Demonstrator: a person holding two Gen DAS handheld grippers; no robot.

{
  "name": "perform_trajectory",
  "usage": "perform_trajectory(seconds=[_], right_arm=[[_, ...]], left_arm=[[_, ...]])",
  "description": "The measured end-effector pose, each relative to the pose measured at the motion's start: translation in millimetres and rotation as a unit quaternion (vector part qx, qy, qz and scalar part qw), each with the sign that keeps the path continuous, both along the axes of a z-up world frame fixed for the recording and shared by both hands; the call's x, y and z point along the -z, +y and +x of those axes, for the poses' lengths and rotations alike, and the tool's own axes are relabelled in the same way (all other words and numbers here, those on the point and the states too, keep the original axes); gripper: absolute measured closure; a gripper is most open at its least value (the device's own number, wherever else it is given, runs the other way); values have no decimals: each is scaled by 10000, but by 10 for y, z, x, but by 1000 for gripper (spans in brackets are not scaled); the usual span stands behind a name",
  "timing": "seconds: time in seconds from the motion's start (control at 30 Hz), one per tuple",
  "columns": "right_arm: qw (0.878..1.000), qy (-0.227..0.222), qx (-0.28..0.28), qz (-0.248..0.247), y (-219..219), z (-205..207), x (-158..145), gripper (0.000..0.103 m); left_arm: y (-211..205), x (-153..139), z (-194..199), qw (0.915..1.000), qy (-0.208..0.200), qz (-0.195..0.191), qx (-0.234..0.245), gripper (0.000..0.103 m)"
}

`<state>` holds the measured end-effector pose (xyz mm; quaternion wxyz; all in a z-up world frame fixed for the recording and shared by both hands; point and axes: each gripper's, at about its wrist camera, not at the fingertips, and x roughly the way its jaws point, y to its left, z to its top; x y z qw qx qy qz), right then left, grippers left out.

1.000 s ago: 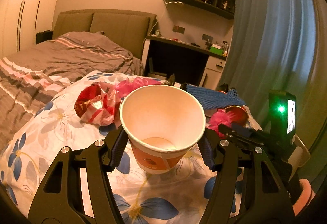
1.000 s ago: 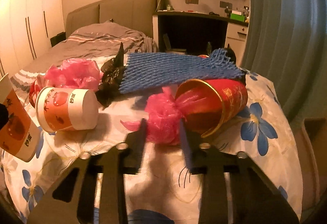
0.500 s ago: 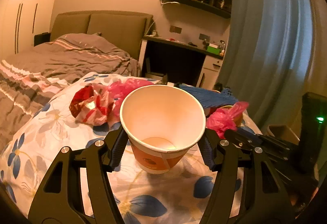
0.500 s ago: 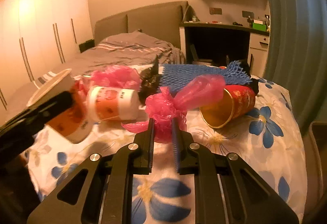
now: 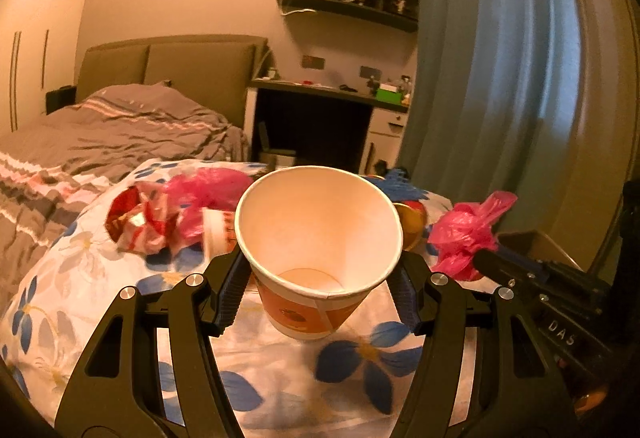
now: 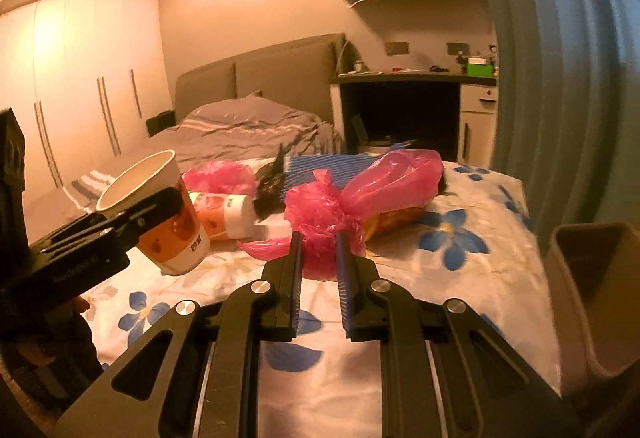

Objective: Collect trash
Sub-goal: 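Carry the paper cup and pink bag over the brown bin with both tools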

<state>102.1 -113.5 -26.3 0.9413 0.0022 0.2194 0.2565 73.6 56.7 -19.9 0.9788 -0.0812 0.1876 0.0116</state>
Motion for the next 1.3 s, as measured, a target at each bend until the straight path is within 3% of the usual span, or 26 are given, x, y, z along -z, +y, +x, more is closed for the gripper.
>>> perform_trajectory(seconds=[0.5, 1.0, 1.3], right_arm=[[9943, -144, 1028, 259, -944, -80, -26, 86], [9647, -311, 2599, 287, -2107, -101, 63, 86], [9517, -259, 3046, 289, -2475, -84, 170, 86]], left_arm=[[-956, -58, 239, 9948, -8, 313, 969, 42], [-2148, -75, 675, 9739, -144, 275, 2248, 42], [-2811, -2, 978, 9603, -209, 220, 2773, 42]])
